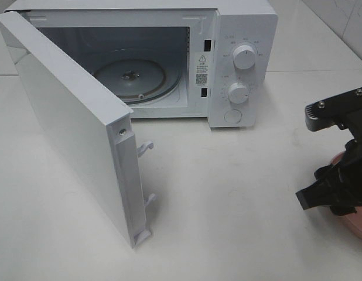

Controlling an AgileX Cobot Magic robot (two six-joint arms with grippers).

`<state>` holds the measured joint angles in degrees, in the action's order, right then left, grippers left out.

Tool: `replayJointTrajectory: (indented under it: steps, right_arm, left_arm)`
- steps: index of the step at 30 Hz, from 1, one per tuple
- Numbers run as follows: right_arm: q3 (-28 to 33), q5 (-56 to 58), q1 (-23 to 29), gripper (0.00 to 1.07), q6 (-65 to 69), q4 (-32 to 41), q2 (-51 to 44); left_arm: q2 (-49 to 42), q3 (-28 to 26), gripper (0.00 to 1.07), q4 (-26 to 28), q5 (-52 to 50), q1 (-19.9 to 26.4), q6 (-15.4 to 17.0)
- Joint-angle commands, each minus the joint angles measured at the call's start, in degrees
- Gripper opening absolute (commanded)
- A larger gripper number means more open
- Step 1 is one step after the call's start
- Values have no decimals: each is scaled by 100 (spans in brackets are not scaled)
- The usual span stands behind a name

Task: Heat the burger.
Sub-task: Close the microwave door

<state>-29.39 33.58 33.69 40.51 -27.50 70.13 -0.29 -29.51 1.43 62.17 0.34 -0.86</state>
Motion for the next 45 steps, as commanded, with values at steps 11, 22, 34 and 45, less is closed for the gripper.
replayJointTrajectory:
  steps: [11, 22, 34, 45]
  right_arm:
    - [-29, 596, -17, 75, -2366, 1845, -1856]
    - [-34, 1650, -17, 75, -2618, 2011, -3421]
    - [-63, 2355, -733, 75, -3031, 2252, -4979]
    - [63, 2355, -1919, 74, -3369, 2286, -6600]
  left_arm:
    - [-92, -6, 98, 57, -69, 11, 6]
    - [-92, -6, 98, 57, -69, 11, 6]
    - [-92, -6, 98, 57, -69, 11, 6]
    - [-92, -6, 98, 57, -69, 11, 6]
